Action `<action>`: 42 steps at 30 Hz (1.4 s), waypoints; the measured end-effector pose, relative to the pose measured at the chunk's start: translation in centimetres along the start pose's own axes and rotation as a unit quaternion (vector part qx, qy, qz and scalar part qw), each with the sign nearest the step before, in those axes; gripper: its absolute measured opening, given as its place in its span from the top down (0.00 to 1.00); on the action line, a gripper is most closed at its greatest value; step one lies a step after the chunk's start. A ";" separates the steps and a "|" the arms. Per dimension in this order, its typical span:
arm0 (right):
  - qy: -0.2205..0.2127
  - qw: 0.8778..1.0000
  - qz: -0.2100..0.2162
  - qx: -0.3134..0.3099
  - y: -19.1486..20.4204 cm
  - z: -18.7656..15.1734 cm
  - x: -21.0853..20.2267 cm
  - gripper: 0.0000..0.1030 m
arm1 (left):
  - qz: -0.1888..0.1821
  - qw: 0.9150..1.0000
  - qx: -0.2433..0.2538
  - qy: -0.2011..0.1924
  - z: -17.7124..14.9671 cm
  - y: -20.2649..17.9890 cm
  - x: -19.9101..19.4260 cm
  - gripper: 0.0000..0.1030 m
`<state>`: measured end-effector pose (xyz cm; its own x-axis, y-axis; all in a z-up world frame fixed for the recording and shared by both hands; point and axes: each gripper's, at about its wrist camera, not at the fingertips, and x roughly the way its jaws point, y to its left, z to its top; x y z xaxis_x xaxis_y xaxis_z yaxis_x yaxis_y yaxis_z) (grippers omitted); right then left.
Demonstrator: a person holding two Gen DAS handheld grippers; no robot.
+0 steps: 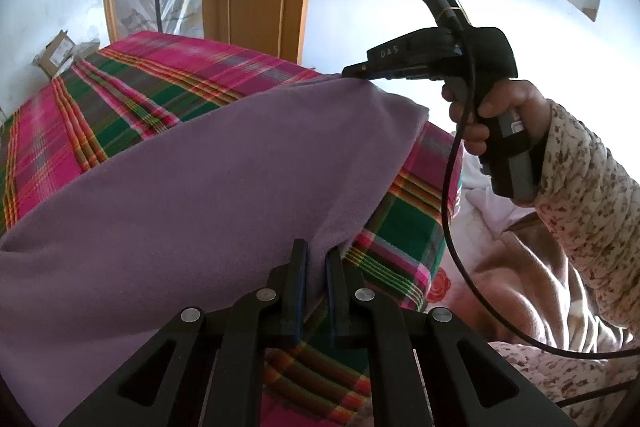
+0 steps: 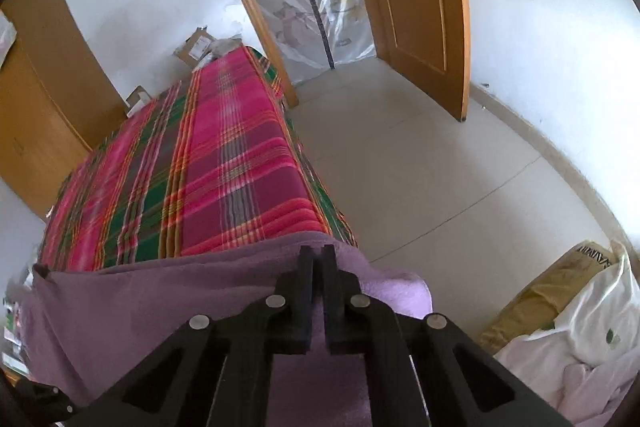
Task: Fold clothes
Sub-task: 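Lower the blanket edge with the right gripper and release it onto the bed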
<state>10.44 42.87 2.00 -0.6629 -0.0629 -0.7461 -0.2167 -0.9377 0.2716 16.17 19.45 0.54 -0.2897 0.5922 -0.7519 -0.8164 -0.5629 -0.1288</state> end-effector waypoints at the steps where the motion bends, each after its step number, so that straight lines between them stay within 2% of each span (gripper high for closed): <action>1: -0.005 1.000 -0.004 0.002 0.1 0.1 -0.2 0.98 | -0.002 1.000 -0.002 -0.001 0.0 0.0 0.0 0.92; 4: -0.032 0.999 -0.018 0.011 0.1 0.5 -0.8 0.99 | -0.006 1.000 -0.006 -0.002 0.0 0.1 0.0 0.92; 7: -0.039 0.999 -0.023 0.019 0.2 0.8 -0.9 0.99 | -0.007 1.000 -0.008 -0.002 0.0 0.1 -0.1 0.92; 17: -0.008 0.999 -0.044 0.020 0.7 1.9 2.0 0.98 | -0.015 1.000 -0.015 -0.001 -0.2 0.0 -0.5 0.90; 20: -0.008 0.997 -0.073 0.033 0.6 2.0 1.4 0.96 | -0.022 0.999 -0.031 -0.002 -0.1 0.5 -0.9 0.85; 22: -0.019 0.998 -0.059 0.025 1.1 1.6 0.2 0.95 | -0.028 0.999 -0.042 -0.003 -0.1 1.0 -1.3 0.83; 23: -0.025 0.998 -0.050 0.014 1.7 1.3 -0.5 0.94 | -0.033 0.998 -0.048 -0.004 -0.1 1.3 -1.6 0.77; 25: -0.036 0.999 -0.035 -0.022 3.4 0.4 -1.8 0.88 | -0.042 0.997 -0.063 -0.016 -0.3 2.0 -2.6 0.73; 27: -0.042 0.997 -0.021 -0.061 5.4 -0.7 -2.9 0.85 | -0.052 0.996 -0.071 -0.021 -0.4 2.5 -3.4 0.68; 29: -0.038 0.995 -0.001 -0.090 7.0 -2.0 -3.4 0.84 | -0.058 0.996 -0.072 -0.017 -0.9 3.0 -4.1 0.67; 32: -0.019 0.992 0.022 -0.125 8.8 -3.7 -3.2 0.82 | -0.040 0.995 -0.088 -0.020 -2.1 4.4 -5.4 0.67; 35: -0.003 0.990 0.021 -0.143 9.9 -5.6 -2.7 0.81 | -0.019 0.992 -0.122 -0.027 -3.4 6.9 -6.5 0.67; 38: -0.015 0.988 0.014 -0.153 10.4 -7.7 -3.5 0.75 | 0.011 0.986 -0.165 -0.036 -5.1 9.6 -7.9 0.67; 42: -0.006 0.982 0.035 -0.185 12.2 -9.9 -4.6 0.71 | 0.052 0.973 -0.221 -0.044 -7.7 13.2 -9.9 0.67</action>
<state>17.91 28.39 2.72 -0.6763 -0.1289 -0.7252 0.1029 -0.9914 0.0803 12.11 1.72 1.26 -0.4168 0.5553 -0.7196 -0.4924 -0.8034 -0.3348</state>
